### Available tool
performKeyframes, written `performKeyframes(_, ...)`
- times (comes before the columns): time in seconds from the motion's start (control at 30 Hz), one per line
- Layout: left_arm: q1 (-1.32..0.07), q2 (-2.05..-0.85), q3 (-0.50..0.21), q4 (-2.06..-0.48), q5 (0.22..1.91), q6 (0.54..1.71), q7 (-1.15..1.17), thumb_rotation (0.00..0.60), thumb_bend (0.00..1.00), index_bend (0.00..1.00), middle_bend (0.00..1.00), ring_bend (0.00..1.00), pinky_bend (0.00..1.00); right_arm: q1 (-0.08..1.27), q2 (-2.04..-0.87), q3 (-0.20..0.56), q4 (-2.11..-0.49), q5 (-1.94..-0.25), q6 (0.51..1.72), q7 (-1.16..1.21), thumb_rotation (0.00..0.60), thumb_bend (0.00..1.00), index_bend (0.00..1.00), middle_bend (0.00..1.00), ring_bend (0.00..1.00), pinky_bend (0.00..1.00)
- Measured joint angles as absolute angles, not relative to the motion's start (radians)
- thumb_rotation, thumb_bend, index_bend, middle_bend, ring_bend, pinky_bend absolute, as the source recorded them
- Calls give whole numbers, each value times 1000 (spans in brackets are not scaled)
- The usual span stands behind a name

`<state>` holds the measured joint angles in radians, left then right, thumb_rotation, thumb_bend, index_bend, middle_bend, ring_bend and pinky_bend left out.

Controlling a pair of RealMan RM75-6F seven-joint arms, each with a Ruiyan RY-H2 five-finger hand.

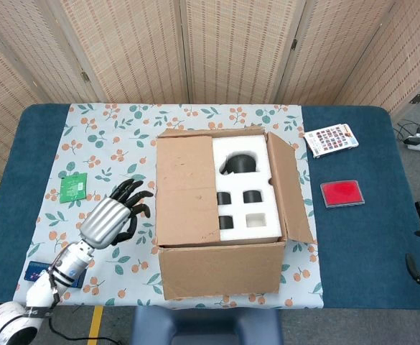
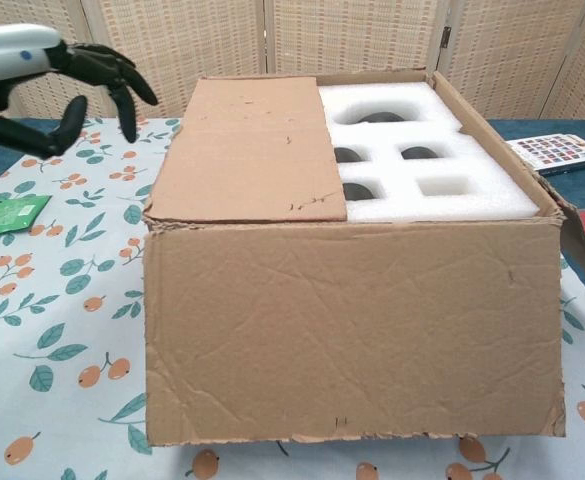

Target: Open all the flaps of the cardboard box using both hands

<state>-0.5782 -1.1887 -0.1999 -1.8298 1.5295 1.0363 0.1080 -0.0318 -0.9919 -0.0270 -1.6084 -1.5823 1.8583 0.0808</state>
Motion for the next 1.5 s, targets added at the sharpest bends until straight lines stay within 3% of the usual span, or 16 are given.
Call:
performKeyframes(0.33, -752, -1368, -267, -1685, 1499, 953, 55, 600, 894, 473, 235, 37, 63, -93, -1001, 2, -1531, -1510, 1855, 198, 398, 454, 359, 11, 6, 0)
performKeyframes(0.73, -929, -1553, -300, -1471, 1437, 842, 12, 600, 897, 504, 235, 31, 66, -163, -1004, 27, -1459, -1469, 1864, 340, 415, 454, 359, 17, 5, 0)
performKeyframes(1.5, -1036, -1669, -288, -1283, 1360, 830, 57, 600, 917, 524, 217, 6, 30, -195, -992, 58, -1430, -1444, 1776, 422, 417, 454, 359, 18, 8, 0)
